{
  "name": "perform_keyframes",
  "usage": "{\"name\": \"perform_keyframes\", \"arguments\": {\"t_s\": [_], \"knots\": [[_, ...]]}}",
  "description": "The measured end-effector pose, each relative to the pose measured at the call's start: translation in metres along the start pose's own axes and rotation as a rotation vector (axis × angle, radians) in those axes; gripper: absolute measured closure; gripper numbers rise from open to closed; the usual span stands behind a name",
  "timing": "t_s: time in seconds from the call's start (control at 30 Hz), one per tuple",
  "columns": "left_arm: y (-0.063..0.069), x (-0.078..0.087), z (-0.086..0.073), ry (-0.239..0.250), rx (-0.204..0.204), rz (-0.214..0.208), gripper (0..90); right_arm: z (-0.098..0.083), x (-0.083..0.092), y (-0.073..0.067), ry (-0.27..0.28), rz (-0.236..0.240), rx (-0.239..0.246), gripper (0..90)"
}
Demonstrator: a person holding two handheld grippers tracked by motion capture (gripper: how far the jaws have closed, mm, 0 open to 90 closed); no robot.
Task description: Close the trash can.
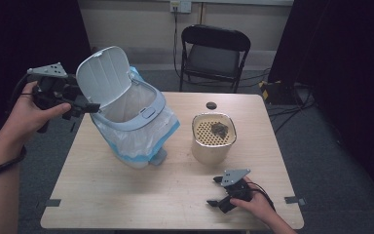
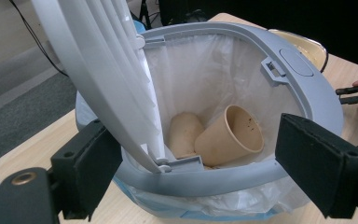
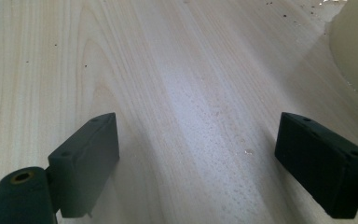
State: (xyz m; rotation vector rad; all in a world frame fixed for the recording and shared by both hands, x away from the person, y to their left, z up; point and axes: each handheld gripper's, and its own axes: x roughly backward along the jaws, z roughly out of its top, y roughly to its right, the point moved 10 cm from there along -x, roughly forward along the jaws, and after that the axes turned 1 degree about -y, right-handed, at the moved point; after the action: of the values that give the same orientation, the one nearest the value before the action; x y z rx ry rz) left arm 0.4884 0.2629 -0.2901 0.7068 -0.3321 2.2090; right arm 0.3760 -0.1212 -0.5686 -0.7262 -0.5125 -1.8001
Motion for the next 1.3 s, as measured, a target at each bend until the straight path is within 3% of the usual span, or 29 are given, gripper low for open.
{"name": "perform_keyframes", "arguments": {"t_s": [0.1,0.27,0.4,0.57,0.67,0.87,1.0,1.17,1.3], "knots": [[0.004,0.001,0.004,0.002,-0.002,0.000,12.8,0.000,0.000,0.000,0.000,0.001,0.000,13.1],[0.017,0.002,0.012,0.012,-0.038,-0.033,16.5,0.000,0.000,0.000,-0.002,0.001,0.003,12.9],[0.031,-0.002,0.017,-0.019,-0.076,-0.043,16.8,0.000,0.000,0.000,-0.002,0.002,0.004,12.8],[0.052,-0.006,0.024,-0.027,-0.107,-0.100,28.4,0.000,0.000,0.000,-0.001,0.005,0.007,12.6],[0.057,-0.010,0.025,-0.044,-0.104,-0.107,29.5,0.000,0.000,0.000,-0.001,0.004,0.007,12.6],[0.065,-0.017,0.025,-0.068,-0.109,-0.140,45.7,0.000,0.000,0.000,-0.002,0.005,0.005,12.6],[0.068,-0.022,0.023,-0.087,-0.095,-0.167,57.1,0.000,0.000,0.000,-0.003,0.006,0.008,12.6],[0.071,-0.029,0.020,-0.121,-0.040,-0.194,67.5,0.000,0.000,0.000,-0.002,0.006,0.008,12.5],[0.067,-0.038,0.018,-0.140,0.000,-0.169,70.8,0.000,0.000,0.000,-0.004,0.004,0.009,12.5]]}}
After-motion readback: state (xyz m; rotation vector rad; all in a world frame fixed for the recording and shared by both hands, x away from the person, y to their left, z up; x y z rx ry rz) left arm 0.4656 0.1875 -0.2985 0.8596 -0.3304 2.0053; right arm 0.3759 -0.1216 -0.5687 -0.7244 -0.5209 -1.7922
